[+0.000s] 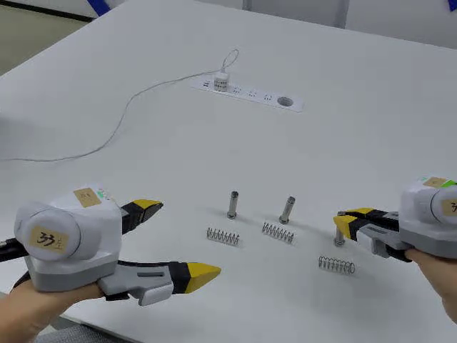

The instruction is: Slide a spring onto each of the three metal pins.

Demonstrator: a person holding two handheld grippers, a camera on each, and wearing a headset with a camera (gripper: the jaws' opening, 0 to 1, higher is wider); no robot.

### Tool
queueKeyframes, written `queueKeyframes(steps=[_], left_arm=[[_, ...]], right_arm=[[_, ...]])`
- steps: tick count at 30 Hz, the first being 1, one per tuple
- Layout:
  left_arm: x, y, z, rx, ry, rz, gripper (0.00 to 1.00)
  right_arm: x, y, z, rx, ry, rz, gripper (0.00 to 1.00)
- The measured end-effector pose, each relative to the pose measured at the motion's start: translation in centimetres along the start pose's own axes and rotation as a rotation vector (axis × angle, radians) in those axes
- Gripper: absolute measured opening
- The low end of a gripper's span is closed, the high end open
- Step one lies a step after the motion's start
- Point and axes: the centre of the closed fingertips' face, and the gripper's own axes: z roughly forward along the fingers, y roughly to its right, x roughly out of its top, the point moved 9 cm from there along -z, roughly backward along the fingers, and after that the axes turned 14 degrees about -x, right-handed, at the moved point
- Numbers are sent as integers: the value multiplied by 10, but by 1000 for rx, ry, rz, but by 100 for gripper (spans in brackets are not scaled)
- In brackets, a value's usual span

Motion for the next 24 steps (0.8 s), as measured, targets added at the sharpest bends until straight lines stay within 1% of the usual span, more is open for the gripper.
queueKeyframes(steps=[5, 9, 16, 19, 24], left_arm=[[-1, 0, 0, -1, -6, 3, 85], [-1, 1, 1, -3, -11, 5, 85], [0, 3, 2, -11, -15, 4, 85], [-1, 1, 1, 4, -19, -3, 85], [-1, -2, -1, 15, -5, -18, 85]], right_arm=[[-3, 1, -3, 13, 19, -6, 8], [-4, -2, -8, 15, 26, -23, 8], [-6, 0, -11, 15, 32, -21, 8], [-7, 1, -12, 16, 34, -18, 8], [-9, 3, -14, 22, 39, -33, 9]])
